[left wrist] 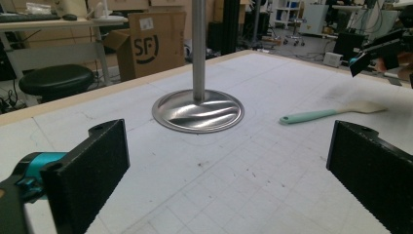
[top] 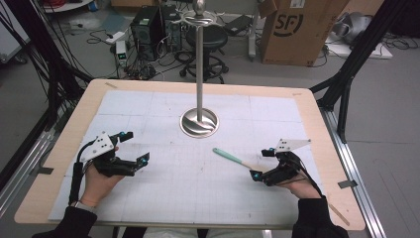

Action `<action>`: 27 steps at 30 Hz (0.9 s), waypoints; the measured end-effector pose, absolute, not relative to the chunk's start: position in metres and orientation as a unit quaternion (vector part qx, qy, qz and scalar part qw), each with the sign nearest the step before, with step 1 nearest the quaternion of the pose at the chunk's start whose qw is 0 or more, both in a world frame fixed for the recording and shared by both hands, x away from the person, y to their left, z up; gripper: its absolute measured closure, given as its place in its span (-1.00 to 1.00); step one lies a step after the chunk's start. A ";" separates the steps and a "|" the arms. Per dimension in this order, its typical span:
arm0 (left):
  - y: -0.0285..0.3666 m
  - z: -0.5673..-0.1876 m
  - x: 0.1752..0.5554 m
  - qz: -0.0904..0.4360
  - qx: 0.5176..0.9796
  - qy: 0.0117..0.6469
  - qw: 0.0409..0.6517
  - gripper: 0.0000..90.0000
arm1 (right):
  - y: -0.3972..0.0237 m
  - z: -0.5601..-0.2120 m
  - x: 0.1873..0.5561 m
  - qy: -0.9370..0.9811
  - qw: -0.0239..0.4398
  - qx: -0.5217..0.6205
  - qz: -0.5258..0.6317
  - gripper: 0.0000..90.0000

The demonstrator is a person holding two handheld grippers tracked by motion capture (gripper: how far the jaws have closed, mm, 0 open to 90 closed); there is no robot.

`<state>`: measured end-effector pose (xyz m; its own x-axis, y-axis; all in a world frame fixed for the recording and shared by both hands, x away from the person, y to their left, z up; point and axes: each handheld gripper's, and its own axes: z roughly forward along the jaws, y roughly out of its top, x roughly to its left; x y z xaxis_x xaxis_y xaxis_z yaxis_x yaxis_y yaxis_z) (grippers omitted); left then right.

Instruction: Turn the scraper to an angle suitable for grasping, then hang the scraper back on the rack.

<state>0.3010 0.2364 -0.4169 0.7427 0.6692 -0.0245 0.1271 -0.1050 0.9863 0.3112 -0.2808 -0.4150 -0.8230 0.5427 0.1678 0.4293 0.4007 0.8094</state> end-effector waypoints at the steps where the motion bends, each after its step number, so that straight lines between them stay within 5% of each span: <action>1: 0.236 -0.417 0.301 0.223 0.710 0.280 0.607 -0.95 | -0.279 -0.415 0.312 0.836 0.062 0.288 0.462 -1.00; 18: 0.233 -0.417 0.296 0.236 0.722 0.269 0.593 -0.95 | -0.260 -0.419 0.325 0.860 0.030 0.261 0.436 -0.99; 27: 0.231 -0.417 0.293 0.239 0.728 0.263 0.586 -0.95 | -0.252 -0.420 0.332 0.883 0.063 0.255 0.388 -0.88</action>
<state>0.2932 0.2310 -0.4168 0.7478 0.6628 0.0394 0.1030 -0.1744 0.9793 0.3324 -0.2524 -0.4198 -0.8617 0.5000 0.0868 0.4021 0.5682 0.7179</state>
